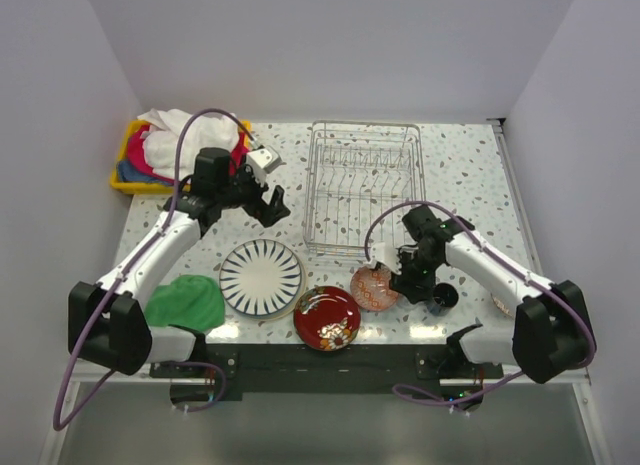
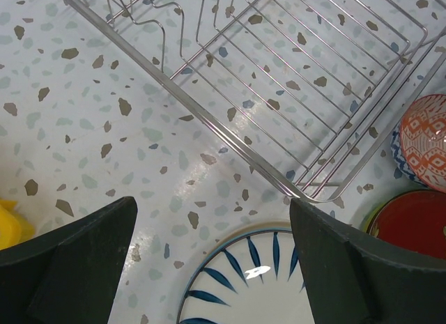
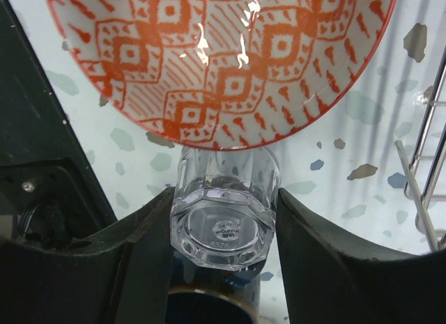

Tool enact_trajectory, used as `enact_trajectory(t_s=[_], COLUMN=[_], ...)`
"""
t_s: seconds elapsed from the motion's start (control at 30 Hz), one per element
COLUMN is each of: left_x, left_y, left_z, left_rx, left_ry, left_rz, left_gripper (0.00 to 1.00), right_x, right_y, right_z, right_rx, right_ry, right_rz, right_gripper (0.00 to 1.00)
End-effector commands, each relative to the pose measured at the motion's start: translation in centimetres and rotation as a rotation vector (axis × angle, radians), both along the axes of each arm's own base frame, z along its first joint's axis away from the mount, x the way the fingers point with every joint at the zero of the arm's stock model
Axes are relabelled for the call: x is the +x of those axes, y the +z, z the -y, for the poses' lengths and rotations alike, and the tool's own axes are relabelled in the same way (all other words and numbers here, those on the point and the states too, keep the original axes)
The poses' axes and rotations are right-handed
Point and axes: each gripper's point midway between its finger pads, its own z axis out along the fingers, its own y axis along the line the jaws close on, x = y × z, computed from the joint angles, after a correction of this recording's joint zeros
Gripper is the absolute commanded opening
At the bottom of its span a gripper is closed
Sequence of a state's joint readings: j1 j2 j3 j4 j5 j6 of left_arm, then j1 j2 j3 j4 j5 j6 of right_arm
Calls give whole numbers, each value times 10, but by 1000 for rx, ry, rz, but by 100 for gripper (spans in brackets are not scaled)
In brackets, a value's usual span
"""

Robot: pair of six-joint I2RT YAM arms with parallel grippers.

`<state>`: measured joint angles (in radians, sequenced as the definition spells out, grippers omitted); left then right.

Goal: Load the mixed dishes into the dish rack

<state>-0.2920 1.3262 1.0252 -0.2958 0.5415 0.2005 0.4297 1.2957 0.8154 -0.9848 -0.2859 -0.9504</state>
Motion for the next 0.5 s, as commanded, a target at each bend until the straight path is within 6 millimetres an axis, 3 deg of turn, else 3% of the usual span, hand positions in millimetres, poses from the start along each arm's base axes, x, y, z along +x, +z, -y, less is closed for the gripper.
enact_trajectory(t_s=[0.0,0.27,0.47], left_x=[15,14,2], left_y=[24,19,6], left_z=[13,27,37], left_rx=[-50,-62,-168], left_ry=[-28,-56,-29], left_rz=[71,62,-56], left_gripper=[96,96,96], right_x=[-2,-4,-1], right_y=[30,58,83], right_z=[0,4,-2], right_rx=[24,35,94], right_ry=[3,-30,-108], right_rz=[33,94,155], right_gripper=[24,21,20])
